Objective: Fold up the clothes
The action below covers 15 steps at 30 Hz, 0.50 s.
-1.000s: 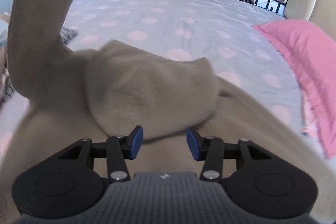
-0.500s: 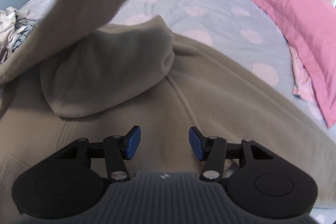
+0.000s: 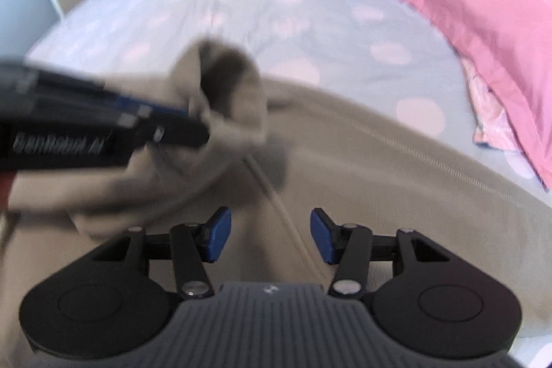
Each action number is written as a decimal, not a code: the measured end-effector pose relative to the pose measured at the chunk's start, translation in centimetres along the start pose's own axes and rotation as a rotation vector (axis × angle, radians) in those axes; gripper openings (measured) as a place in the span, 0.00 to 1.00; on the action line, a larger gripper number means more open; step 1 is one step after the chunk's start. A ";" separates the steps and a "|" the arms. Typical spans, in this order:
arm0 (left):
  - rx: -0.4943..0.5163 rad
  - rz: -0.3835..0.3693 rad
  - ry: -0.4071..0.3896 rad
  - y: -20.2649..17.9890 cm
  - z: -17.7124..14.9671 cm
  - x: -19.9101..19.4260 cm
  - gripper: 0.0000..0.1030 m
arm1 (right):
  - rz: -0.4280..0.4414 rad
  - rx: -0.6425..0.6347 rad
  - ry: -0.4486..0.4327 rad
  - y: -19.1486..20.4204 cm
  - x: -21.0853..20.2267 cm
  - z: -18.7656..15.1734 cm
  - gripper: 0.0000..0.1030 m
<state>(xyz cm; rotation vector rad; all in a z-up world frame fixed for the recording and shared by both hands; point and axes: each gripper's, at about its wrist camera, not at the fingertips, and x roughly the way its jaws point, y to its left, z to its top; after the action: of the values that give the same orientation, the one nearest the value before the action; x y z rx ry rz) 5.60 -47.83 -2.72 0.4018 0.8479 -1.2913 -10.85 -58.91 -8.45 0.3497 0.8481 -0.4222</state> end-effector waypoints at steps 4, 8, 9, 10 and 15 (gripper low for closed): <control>-0.041 0.049 -0.114 2.0 -0.7 -3.5 0.30 | 0.035 0.072 -0.068 -0.7 -0.8 0.4 0.53; -0.072 0.147 -0.152 5.7 -1.7 -7.2 0.30 | 0.135 0.170 -0.075 -1.6 -0.7 0.8 0.60; -0.075 0.176 -0.146 6.8 -2.1 -7.9 0.30 | 0.160 0.198 -0.067 -1.8 -0.6 0.9 0.60; -0.079 0.208 -0.137 8.0 -2.5 -8.6 0.30 | 0.178 0.229 -0.060 -2.0 -0.4 1.0 0.60; -0.165 0.333 -0.105 13.2 -5.3 -11.4 0.30 | 0.226 0.342 -0.004 -1.6 1.5 1.6 0.67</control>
<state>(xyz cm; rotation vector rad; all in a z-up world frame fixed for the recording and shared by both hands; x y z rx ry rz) 15.92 -33.01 -0.18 0.3254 0.7563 -0.9196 -9.75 -61.39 -8.80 0.7531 0.7223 -0.3561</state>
